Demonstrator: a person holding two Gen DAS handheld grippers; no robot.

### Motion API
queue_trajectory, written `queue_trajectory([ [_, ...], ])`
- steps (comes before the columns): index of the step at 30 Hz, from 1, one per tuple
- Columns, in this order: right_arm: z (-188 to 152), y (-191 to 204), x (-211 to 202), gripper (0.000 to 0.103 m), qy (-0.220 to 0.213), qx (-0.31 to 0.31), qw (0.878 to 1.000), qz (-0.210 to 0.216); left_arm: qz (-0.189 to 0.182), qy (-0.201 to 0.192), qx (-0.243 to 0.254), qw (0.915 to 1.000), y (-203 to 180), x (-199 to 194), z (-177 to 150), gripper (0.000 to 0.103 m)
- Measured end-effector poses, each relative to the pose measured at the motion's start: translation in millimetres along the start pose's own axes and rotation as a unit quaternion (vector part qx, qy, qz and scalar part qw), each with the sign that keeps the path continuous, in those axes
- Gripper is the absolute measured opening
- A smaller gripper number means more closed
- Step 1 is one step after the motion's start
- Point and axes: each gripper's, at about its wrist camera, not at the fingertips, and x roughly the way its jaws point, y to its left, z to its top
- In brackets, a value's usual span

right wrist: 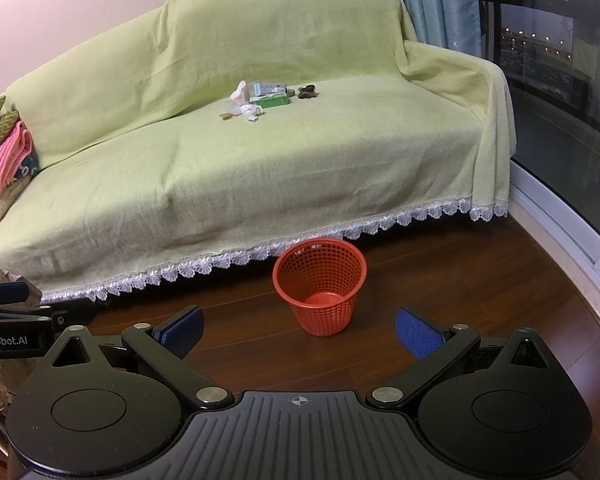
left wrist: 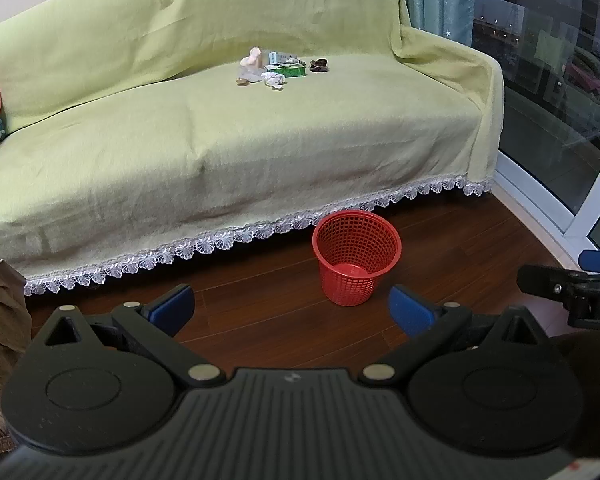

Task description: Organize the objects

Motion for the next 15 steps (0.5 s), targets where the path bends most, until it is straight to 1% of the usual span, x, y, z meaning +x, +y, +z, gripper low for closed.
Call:
queue_trajectory([
  [5,-2,-2,-2,0.100,0.000,0.000,1.000,-0.001,0.001,-0.002,-0.003,1.0000,1,-3,-3,0.102],
  [15,6,1,-7,0.100,-0.004,-0.006,1.000,0.000,0.004,-0.009,-0.010,0.9999,-1,-10,7,0.102],
])
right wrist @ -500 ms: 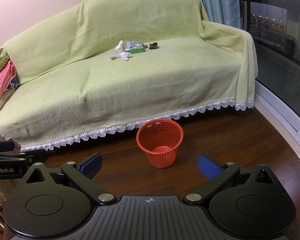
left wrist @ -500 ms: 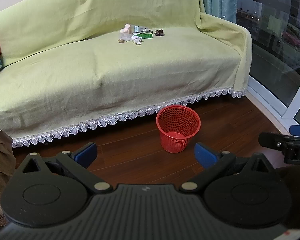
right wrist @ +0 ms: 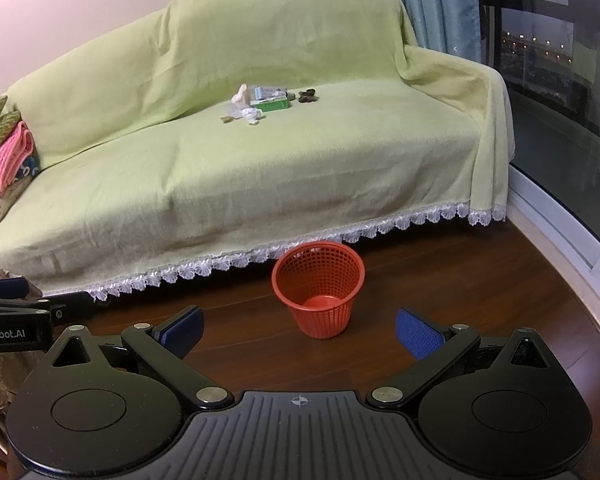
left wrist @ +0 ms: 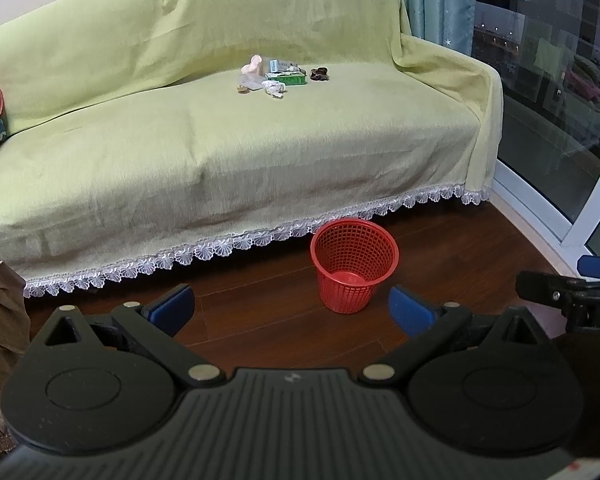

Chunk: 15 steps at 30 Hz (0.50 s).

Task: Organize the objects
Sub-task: 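Move the right tool toward the red mesh wastebasket on the floor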

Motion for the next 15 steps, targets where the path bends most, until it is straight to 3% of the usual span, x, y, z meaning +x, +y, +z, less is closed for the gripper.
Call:
queue_trajectory([
  [15,8,-5,26,0.100,0.015,-0.005,1.000,0.010,0.018,0.015,-0.003,0.9997,-3,21,9,0.102],
])
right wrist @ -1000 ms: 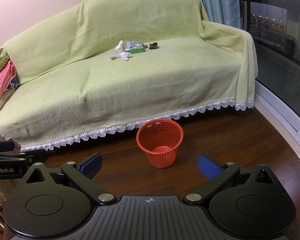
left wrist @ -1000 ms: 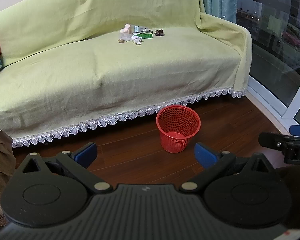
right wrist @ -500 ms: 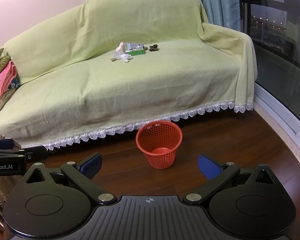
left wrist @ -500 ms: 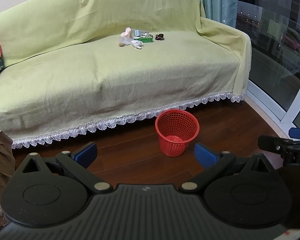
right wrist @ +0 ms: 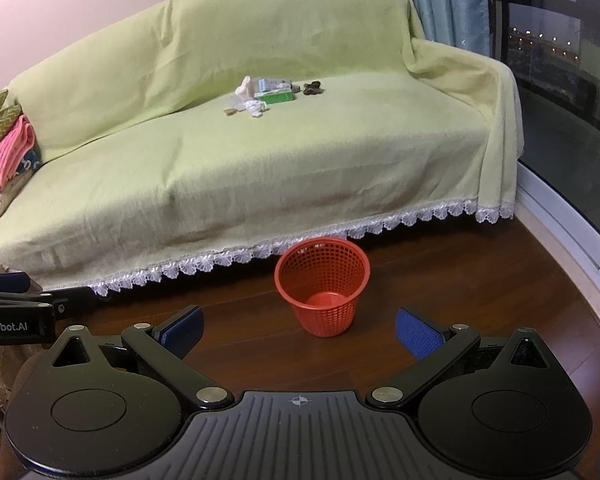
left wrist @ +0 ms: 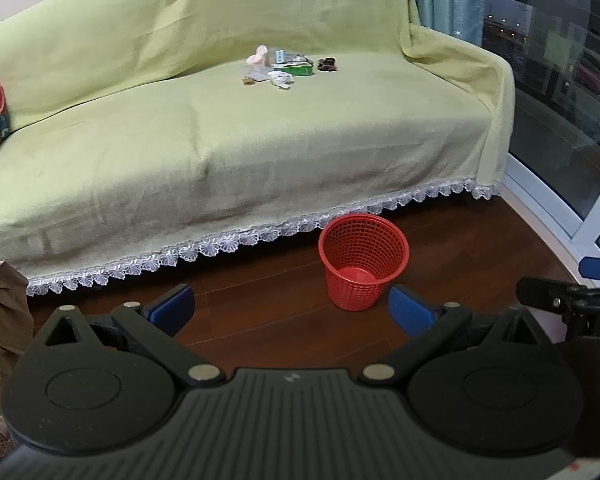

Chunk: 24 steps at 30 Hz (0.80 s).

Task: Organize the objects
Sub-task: 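Move the right tool toward the red mesh wastebasket on the floor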

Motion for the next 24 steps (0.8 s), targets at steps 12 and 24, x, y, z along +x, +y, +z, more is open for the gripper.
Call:
queue_trajectory([
  [12,11,-17,39,0.100,0.014,-0.002,1.000,0.006,0.015,0.020,0.003,0.9997,-4,36,22,0.102],
  [24,31,-62,124,0.096,0.043,0.029,0.999,-0.006,0.020,0.052,-0.006,0.9984,9,141,53,0.102],
])
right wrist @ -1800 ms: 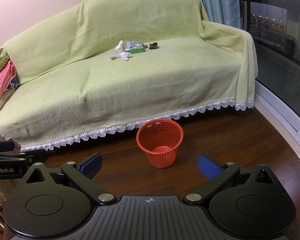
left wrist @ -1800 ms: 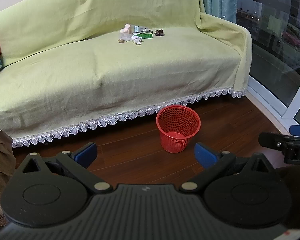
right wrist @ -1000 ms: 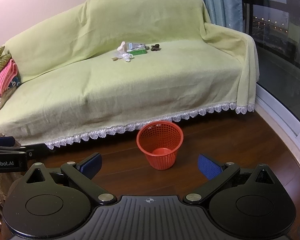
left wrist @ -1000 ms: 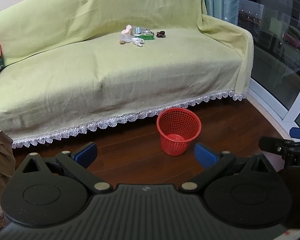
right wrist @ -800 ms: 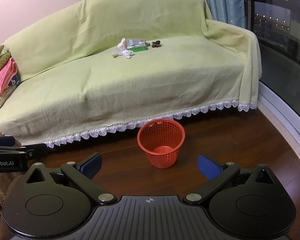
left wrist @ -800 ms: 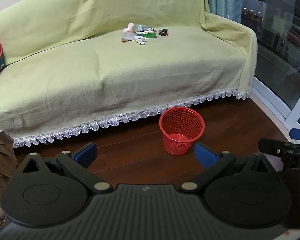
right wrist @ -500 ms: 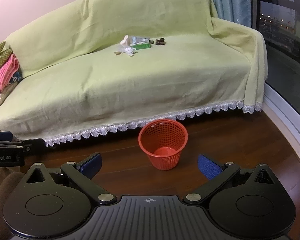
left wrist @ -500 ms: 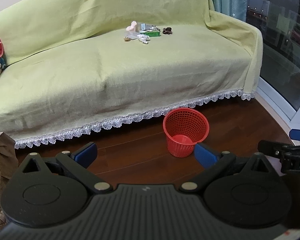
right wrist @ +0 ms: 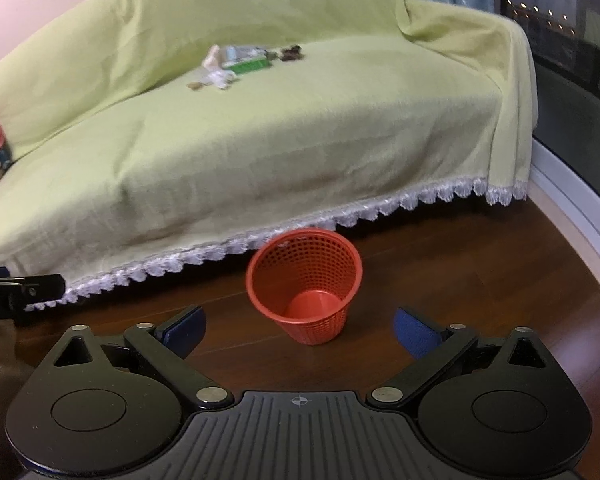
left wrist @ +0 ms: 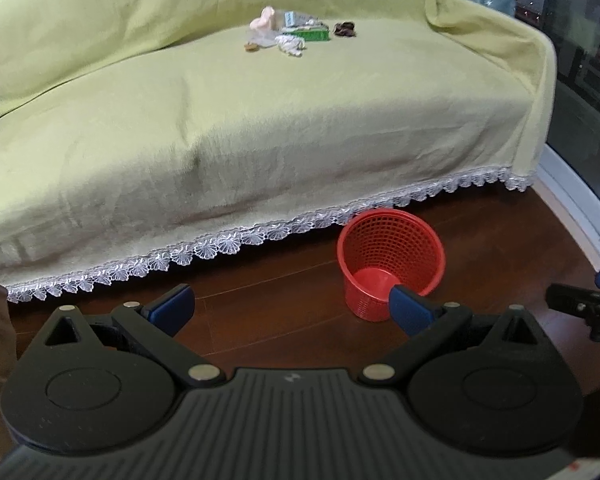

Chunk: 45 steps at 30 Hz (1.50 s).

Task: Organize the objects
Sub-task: 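Move the right tool toward the red mesh wastebasket on the floor, then grasp the wastebasket rim with the right tool and lift it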

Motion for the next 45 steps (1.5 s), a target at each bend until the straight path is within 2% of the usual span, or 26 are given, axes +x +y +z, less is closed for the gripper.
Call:
queue_trajectory([
  [11,12,-53,106,0.080,0.061,0.069,0.996,-0.016,-0.005,0.042,0.018,0.9990,13,124,30,0.102],
  [17,6,-72,171,0.075,0.084,0.126,0.988,-0.015,-0.002,0.042,0.051,0.9978,12,187,43,0.102],
  [26,-3,-98,265,0.066,0.121,0.158,0.979,-0.039,-0.007,0.076,0.024,0.9968,28,268,37,0.101],
  [31,-10,-108,309,0.053,0.140,0.184,0.972,-0.041,0.019,0.084,0.036,0.9957,32,297,34,0.101],
  [35,-14,-108,325,0.048,0.153,0.184,0.969,-0.054,0.017,0.091,0.034,0.9951,32,314,37,0.101],
  [41,-18,-111,350,0.038,0.197,0.195,0.957,-0.082,0.020,0.108,0.032,0.9934,32,332,36,0.101],
  [45,-21,-113,355,0.029,0.215,0.216,0.949,-0.084,0.019,0.115,0.024,0.9929,34,337,35,0.101],
])
